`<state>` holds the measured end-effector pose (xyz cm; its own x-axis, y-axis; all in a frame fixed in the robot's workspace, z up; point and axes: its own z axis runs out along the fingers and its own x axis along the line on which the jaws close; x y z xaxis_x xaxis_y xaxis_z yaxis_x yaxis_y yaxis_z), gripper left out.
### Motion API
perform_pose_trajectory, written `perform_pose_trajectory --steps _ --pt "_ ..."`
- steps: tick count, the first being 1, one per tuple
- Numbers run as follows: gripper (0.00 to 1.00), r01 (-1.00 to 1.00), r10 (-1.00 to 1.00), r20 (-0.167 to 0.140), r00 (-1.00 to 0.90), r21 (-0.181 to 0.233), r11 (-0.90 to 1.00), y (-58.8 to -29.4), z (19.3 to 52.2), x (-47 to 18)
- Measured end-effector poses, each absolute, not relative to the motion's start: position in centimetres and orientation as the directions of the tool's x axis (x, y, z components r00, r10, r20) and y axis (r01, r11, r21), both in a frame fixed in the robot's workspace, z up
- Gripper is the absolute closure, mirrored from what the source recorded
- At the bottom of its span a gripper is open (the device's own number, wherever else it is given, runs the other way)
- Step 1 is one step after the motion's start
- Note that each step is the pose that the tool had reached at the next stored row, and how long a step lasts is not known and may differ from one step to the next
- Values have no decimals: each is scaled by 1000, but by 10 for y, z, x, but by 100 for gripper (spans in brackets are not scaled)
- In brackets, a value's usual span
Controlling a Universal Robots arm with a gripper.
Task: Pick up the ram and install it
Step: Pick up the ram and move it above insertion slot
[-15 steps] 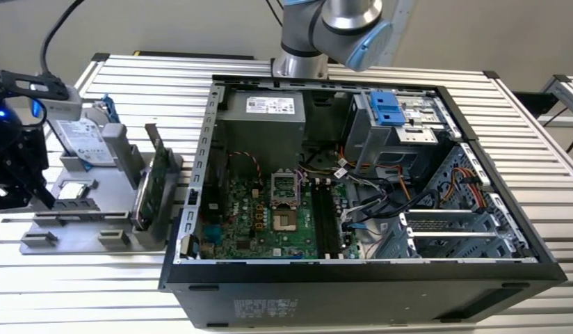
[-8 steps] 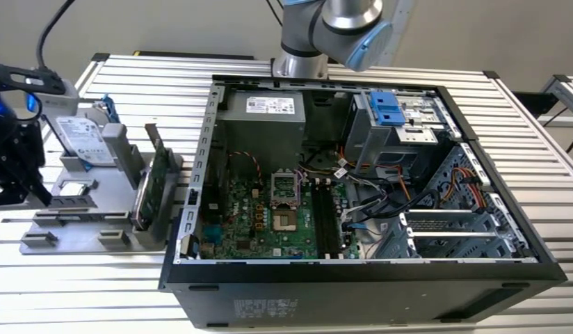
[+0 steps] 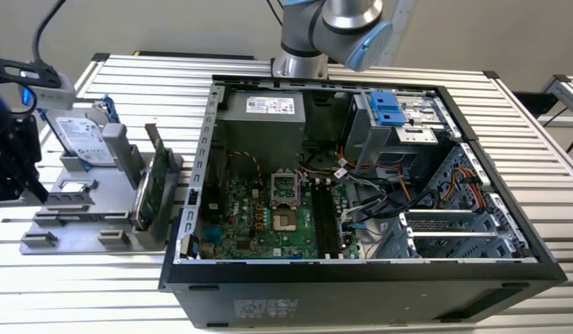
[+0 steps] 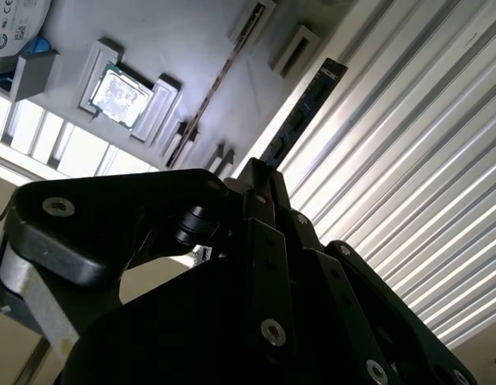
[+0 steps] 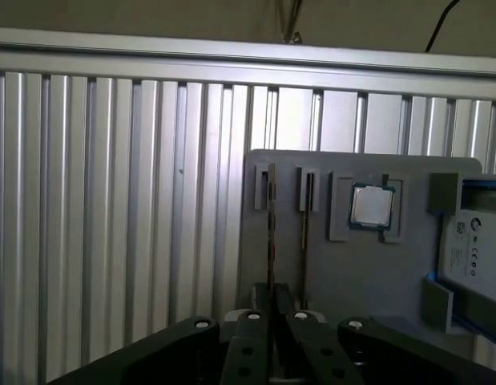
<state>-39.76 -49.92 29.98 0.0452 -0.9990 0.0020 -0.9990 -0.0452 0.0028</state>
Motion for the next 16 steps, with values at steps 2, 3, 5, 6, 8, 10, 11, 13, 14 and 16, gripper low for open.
perform_pose_trajectory --steps 2,3,5,6,8,10,11,13,14,16 --pt "100 -999 -999 2 45 3 -45 -499 302 -398" --pt "100 -999 -999 2 45 3 -45 -499 302 -398" --pt "100 -999 -999 2 45 3 -45 -499 304 -398" --pt "100 -999 -999 2 45 3 -45 -499 305 -398" --pt "100 -999 -999 2 45 3 -45 -499 307 -398" --pt "100 -999 -999 2 45 3 -45 -499 309 -399" --pt "100 -999 -999 2 45 3 -45 -499 310 -399" --pt "100 -999 -999 2 45 3 -45 -499 313 -399" --pt "100 -999 -999 2 45 3 -45 -499 314 -399" --pt "100 -999 -999 2 45 3 -45 -499 316 -399"
